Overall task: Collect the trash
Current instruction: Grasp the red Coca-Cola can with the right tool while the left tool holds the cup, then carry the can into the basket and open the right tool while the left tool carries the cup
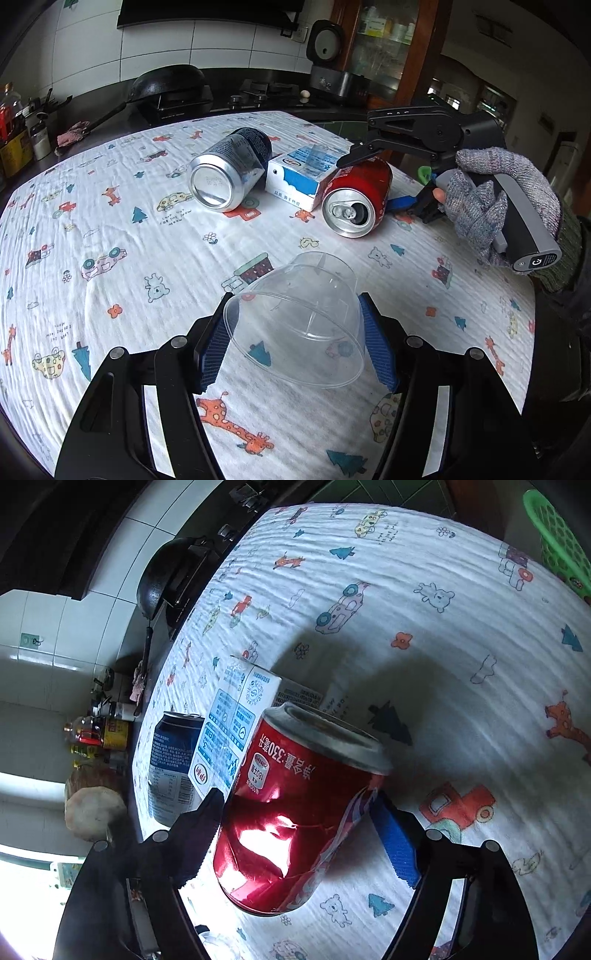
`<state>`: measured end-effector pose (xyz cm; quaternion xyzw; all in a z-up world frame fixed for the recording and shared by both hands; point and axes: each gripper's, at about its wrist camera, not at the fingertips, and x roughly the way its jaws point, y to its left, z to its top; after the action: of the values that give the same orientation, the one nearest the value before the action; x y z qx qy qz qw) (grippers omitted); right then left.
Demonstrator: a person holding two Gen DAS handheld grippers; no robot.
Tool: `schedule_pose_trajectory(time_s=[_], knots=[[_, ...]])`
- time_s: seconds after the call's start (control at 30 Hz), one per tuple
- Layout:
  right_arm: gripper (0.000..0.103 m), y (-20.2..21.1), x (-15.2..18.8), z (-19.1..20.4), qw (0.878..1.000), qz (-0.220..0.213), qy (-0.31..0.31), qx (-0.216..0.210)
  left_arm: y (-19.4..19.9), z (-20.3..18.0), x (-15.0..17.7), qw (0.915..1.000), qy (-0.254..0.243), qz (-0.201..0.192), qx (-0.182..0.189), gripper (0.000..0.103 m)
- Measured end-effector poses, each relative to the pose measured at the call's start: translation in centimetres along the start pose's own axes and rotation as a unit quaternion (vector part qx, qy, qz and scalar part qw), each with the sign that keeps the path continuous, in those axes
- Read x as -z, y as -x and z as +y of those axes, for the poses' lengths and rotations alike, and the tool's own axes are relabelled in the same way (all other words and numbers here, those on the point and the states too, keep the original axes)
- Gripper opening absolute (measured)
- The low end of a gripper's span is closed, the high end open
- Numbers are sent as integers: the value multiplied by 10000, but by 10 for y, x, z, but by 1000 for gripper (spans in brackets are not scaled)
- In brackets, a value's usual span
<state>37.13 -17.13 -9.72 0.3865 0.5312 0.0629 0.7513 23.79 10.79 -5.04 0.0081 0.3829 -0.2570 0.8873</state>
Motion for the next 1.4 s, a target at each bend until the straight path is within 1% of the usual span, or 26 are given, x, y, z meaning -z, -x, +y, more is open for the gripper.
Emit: schedule_pose_trajectory(time_s=[0.17,0.33,0.5,0.6,0.77,0.87,1.03,1.1,1.13,1.27,1.33,1.4], knots=[[77,13,11,-9,9992,117,298,-233,6,-6,-2,10000,7,-25,-22,65],[77,40,18,-19,9969,100,619,-476,8,-21,-6,10000,-30,-37,9,65],[76,75,20,-37,9944,-100,860,-609,3,-47,-13,9999,-126,-37,103,65],[76,96,18,-52,9931,-263,956,-621,-3,-65,-19,9996,-174,-34,206,65],[76,137,3,-86,9913,-599,972,-660,-14,-93,-31,9990,-261,-19,360,65],[76,165,-13,-114,9903,-881,933,-527,-21,-112,-40,9983,-333,-22,476,65],[76,211,-49,-173,9880,-1337,718,-270,-38,-144,-60,9971,-421,-17,637,65],[76,227,-63,-197,9852,-1585,653,-8,-46,-155,-69,9967,-424,-17,688,65],[76,233,-71,-207,9840,-1637,692,83,-49,-160,-73,9966,-426,-16,710,65],[76,242,-97,-246,9797,-1805,697,531,-64,-182,-90,9961,-459,5,751,65],[76,242,-108,-262,9749,-1910,736,871,-74,-193,-100,9959,-474,22,771,65],[76,236,-117,-275,9735,-1863,807,1057,-82,-202,-107,9957,-498,51,776,65]])
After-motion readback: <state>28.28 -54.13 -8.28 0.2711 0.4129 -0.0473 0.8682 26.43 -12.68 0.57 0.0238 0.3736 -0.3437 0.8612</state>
